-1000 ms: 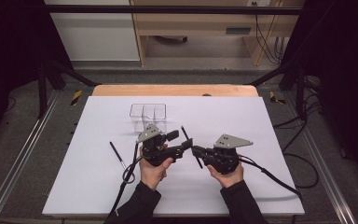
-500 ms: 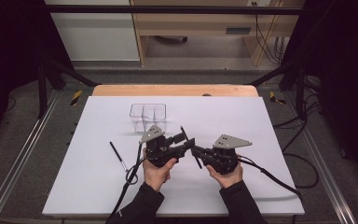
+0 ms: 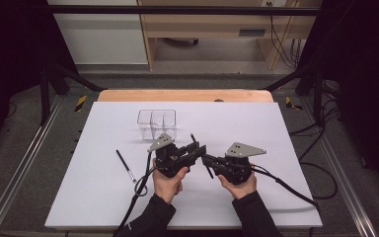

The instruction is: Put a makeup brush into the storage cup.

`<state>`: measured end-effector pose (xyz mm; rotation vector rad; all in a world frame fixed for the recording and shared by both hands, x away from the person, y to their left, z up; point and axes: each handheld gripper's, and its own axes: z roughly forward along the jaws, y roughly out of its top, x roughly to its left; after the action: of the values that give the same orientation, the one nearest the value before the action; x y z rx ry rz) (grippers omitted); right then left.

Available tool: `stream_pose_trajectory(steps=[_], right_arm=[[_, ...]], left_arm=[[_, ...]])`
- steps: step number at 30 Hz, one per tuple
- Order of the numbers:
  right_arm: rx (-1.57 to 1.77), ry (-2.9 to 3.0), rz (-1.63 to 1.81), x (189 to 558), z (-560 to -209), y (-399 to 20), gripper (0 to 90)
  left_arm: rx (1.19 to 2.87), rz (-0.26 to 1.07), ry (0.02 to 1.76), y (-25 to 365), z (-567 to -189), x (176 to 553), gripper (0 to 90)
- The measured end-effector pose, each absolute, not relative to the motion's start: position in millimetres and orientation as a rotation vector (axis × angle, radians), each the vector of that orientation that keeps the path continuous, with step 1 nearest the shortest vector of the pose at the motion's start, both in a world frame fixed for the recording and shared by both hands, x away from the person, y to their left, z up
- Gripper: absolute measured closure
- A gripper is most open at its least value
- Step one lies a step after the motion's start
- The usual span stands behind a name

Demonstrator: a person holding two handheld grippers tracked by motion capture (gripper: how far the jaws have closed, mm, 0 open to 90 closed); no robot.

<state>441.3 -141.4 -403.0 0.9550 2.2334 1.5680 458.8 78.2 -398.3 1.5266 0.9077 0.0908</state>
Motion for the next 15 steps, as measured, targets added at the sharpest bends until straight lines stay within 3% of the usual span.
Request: stream_pose_trajectory(steps=[15], right_arm=[[0.953,2.236,1.567,441.3,-402.9,-140.7,84.4]], left_arm=[[1.508,0.073,0.949,76.6,-400.1,458.5,73.8]])
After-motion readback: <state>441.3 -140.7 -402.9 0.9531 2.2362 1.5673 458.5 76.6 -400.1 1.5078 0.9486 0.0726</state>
